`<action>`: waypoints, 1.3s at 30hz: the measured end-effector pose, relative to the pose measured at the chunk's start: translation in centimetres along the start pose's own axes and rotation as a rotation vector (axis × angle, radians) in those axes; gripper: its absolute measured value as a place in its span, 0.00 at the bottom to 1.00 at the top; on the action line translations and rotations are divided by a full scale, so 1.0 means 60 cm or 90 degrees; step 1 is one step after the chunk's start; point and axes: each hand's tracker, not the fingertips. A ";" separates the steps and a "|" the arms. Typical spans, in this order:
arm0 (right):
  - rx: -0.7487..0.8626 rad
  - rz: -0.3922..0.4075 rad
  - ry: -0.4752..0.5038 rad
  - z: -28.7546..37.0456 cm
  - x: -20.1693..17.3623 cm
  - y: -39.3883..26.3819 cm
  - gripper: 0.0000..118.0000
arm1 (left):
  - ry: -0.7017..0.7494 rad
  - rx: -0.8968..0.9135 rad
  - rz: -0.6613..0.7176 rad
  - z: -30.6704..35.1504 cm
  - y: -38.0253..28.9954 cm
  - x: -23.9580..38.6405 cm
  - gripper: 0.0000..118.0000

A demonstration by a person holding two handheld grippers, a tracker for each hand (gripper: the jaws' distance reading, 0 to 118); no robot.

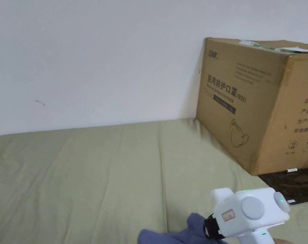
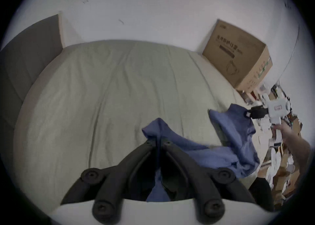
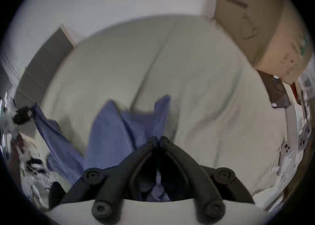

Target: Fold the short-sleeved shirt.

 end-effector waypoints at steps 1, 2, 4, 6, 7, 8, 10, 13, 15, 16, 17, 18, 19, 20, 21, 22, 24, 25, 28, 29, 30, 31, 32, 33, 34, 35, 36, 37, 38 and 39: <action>0.024 -0.033 0.020 0.039 0.012 0.002 0.00 | -0.001 0.018 0.006 0.024 0.004 -0.002 0.03; 0.045 -0.057 0.029 0.077 0.022 0.003 0.00 | 0.002 0.040 0.004 0.049 0.012 -0.007 0.03; 0.062 -0.099 0.066 0.158 0.045 0.011 0.00 | 0.020 0.075 -0.009 0.105 0.030 -0.008 0.03; 0.093 -0.149 0.087 0.240 0.066 0.012 0.00 | 0.036 0.113 -0.014 0.168 0.052 -0.007 0.03; 0.113 -0.159 0.095 0.276 0.072 0.015 0.00 | 0.033 0.137 -0.013 0.198 0.061 -0.008 0.03; 0.137 -0.154 0.092 0.318 0.077 0.018 0.00 | 0.031 0.163 -0.012 0.232 0.072 -0.009 0.03; 0.177 -0.130 0.064 0.390 0.079 0.025 0.00 | 0.039 0.195 -0.020 0.285 0.093 -0.009 0.03; 0.248 -0.108 0.026 0.487 0.063 0.030 0.00 | 0.060 0.249 -0.053 0.354 0.121 0.007 0.03; 0.291 -0.110 0.025 0.536 0.059 0.038 0.00 | 0.061 0.288 -0.060 0.391 0.139 0.015 0.03; 0.312 -0.112 0.028 0.557 0.057 0.040 0.00 | 0.056 0.304 -0.060 0.407 0.146 0.021 0.03; 0.337 -0.117 0.032 0.575 0.053 0.042 0.00 | 0.053 0.319 -0.062 0.419 0.153 0.026 0.03; 0.351 -0.117 0.037 0.591 0.048 0.045 0.00 | 0.056 0.327 -0.064 0.428 0.160 0.028 0.03; 0.365 -0.119 0.037 0.599 0.048 0.049 0.00 | 0.062 0.334 -0.065 0.435 0.167 0.034 0.03; 0.369 -0.119 0.037 0.608 0.045 0.052 0.00 | 0.065 0.341 -0.068 0.444 0.175 0.039 0.03; 0.372 -0.118 0.033 0.616 0.042 0.056 0.00 | 0.067 0.346 -0.068 0.449 0.183 0.041 0.03; 0.375 -0.118 0.028 0.621 0.040 0.059 0.00 | 0.070 0.348 -0.068 0.453 0.187 0.043 0.03; 0.379 -0.121 0.006 0.623 0.053 0.067 0.00 | 0.082 0.357 -0.056 0.459 0.200 0.039 0.03; 0.376 -0.125 -0.002 0.624 0.057 0.069 0.00 | 0.086 0.361 -0.043 0.461 0.205 0.034 0.03; 0.373 -0.149 -0.018 0.620 0.084 0.071 0.00 | 0.097 0.365 -0.012 0.460 0.210 0.020 0.03; 0.374 -0.158 -0.025 0.618 0.092 0.072 0.00 | 0.103 0.364 -0.010 0.456 0.211 0.015 0.03; 0.372 -0.165 -0.031 0.615 0.100 0.074 0.00 | 0.106 0.361 -0.009 0.444 0.215 -0.002 0.03; 0.369 -0.171 -0.039 0.610 0.111 0.072 0.00 | 0.110 0.356 -0.010 0.437 0.216 -0.009 0.03; 0.365 -0.177 -0.049 0.604 0.119 0.074 0.00 | 0.117 0.349 -0.008 0.429 0.216 -0.016 0.03; 0.362 -0.185 -0.055 0.598 0.128 0.076 0.00 | 0.124 0.341 -0.001 0.417 0.216 -0.026 0.03; 0.359 -0.192 -0.056 0.592 0.136 0.078 0.00 | 0.126 0.337 0.004 0.406 0.217 -0.036 0.03; 0.359 -0.202 -0.059 0.584 0.148 0.080 0.00 | 0.126 0.332 0.012 0.395 0.218 -0.044 0.03; 0.356 -0.205 -0.062 0.576 0.153 0.086 0.00 | 0.124 0.328 0.021 0.384 0.219 -0.052 0.03; 0.353 -0.208 -0.066 0.568 0.158 0.091 0.00 | 0.122 0.324 0.031 0.373 0.220 -0.058 0.03; 0.349 -0.216 -0.068 0.559 0.162 0.099 0.00 | 0.117 0.319 0.041 0.364 0.217 -0.049 0.03; 0.346 -0.219 -0.067 0.549 0.165 0.106 0.00 | 0.116 0.315 0.046 0.350 0.220 -0.052 0.03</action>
